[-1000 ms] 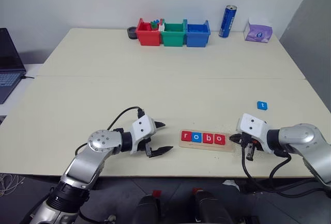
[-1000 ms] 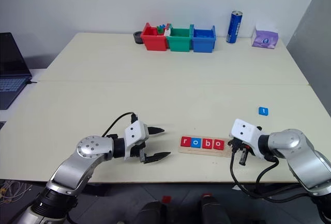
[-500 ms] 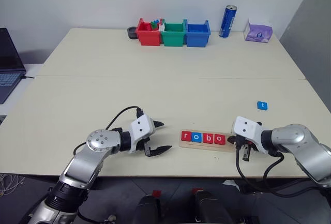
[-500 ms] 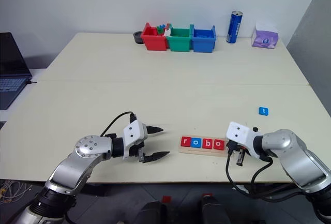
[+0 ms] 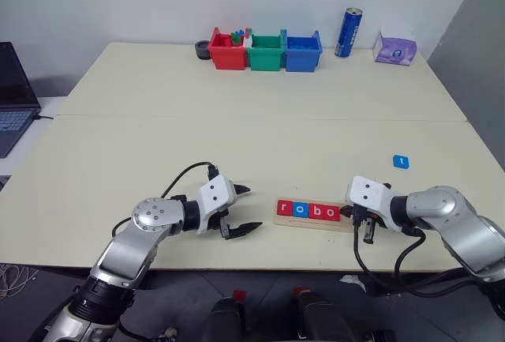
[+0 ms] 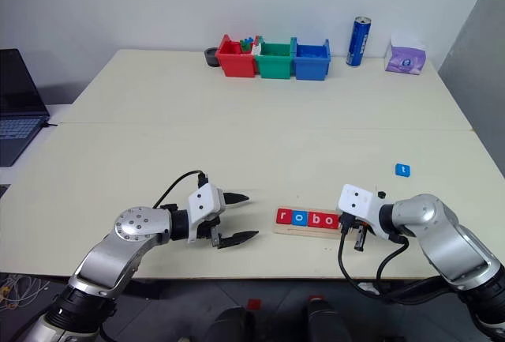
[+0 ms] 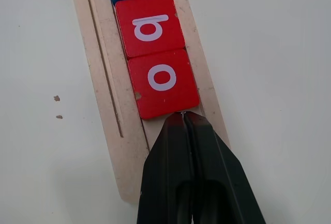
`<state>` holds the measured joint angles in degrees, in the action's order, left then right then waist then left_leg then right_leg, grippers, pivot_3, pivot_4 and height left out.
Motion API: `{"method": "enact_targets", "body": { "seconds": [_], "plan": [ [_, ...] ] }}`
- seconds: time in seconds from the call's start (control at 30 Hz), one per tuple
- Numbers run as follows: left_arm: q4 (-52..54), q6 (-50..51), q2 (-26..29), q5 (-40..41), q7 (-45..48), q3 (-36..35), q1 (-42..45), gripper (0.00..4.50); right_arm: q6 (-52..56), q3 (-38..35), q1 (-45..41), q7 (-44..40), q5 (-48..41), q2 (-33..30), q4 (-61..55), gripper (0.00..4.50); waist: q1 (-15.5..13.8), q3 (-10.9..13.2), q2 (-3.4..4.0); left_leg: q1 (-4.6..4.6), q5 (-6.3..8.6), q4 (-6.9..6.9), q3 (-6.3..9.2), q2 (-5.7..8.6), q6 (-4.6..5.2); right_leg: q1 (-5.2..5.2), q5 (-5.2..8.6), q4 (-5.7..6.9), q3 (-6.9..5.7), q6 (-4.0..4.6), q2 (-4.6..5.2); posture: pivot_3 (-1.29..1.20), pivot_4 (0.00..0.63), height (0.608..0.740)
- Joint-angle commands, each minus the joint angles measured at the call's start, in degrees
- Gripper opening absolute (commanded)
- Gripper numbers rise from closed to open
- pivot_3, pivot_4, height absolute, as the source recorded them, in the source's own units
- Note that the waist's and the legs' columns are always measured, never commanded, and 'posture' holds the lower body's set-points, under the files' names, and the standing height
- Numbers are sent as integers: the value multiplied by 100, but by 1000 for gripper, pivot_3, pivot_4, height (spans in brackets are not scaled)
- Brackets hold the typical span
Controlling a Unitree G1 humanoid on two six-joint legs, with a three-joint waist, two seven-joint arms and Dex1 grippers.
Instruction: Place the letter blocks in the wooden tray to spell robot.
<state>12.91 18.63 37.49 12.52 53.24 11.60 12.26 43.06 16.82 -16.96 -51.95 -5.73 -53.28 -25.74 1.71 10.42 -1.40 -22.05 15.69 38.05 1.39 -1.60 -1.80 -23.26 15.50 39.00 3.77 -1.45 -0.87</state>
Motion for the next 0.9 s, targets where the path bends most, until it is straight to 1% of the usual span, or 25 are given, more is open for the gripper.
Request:
{"method": "enact_targets", "body": {
  "seconds": [0.03,0.13,0.23,0.27,0.33,0.43,0.5,0.6,0.63,0.67,0.7,0.9],
  "plan": [
    [187,-17,3,1,-14,-78,38,4500,-45,-453,-137,-5,-41,-145,-109,53,0,0,0,0,0,0,0,0,0,0,0,0,0,0,0,0,150,740],
    [205,4,-22,13,-41,-79,39,4500,53,-953,-70,6,-271,-140,-99,53,-2,0,0,0,0,0,0,0,0,0,0,0,0,0,0,0,150,740],
    [242,77,-68,76,-86,-120,25,4500,285,-1592,-9,431,-434,213,62,53,-3,0,0,-1,0,0,0,0,0,0,-1,1,0,1,0,0,150,740],
    [254,110,-85,98,-103,-136,30,4500,418,-1876,-25,730,-474,482,162,213,-3,0,-1,0,0,0,0,0,0,0,0,1,0,1,0,0,150,740],
    [265,145,-107,106,-118,-145,48,4500,679,-2309,-67,1271,-501,966,332,581,-2,-1,-1,0,0,1,-1,-1,0,2,-2,2,2,3,0,0,150,740],
    [293,226,-178,156,-168,-158,106,4500,834,-2795,-205,2377,-293,1793,592,1603,0,-1,-1,-2,0,0,-2,0,0,1,-11,3,13,19,0,0,150,740],
    [318,297,-235,206,-201,-175,161,4500,899,-2976,-354,3028,-157,2258,748,2305,11,-1,1,-2,0,-1,-3,0,-1,0,-12,3,16,21,-1,0,150,740],
    [305,308,-279,191,-190,-155,227,4500,778,-3017,-581,3704,139,2567,1114,3401,12,-1,3,-1,0,-2,-4,2,-1,-3,-14,6,16,24,-1,0,150,740],
    [300,307,-293,190,-183,-146,239,4500,728,-3005,-656,3836,194,2609,1286,3800,12,-2,3,-2,-1,-2,-6,3,-1,-3,-15,5,15,25,0,0,150,740],
    [296,304,-305,191,-173,-135,248,4500,660,-2970,-740,3991,285,2624,1507,4042,12,-2,3,-1,0,-3,-7,3,-1,-3,-15,5,15,26,0,0,150,740],
    [295,302,-313,191,-166,-131,253,4500,613,-2943,-793,4086,335,2628,1651,4424,12,-2,4,-1,0,-3,-9,4,-1,-3,-16,4,15,27,0,0,150,740],
    [306,304,-346,163,-163,-109,242,4500,675,-3364,-1272,4547,155,2828,2639,4467,15,-2,4,-3,0,-7,-14,4,0,-4,-17,2,18,30,0,0,150,740]
  ]
}}
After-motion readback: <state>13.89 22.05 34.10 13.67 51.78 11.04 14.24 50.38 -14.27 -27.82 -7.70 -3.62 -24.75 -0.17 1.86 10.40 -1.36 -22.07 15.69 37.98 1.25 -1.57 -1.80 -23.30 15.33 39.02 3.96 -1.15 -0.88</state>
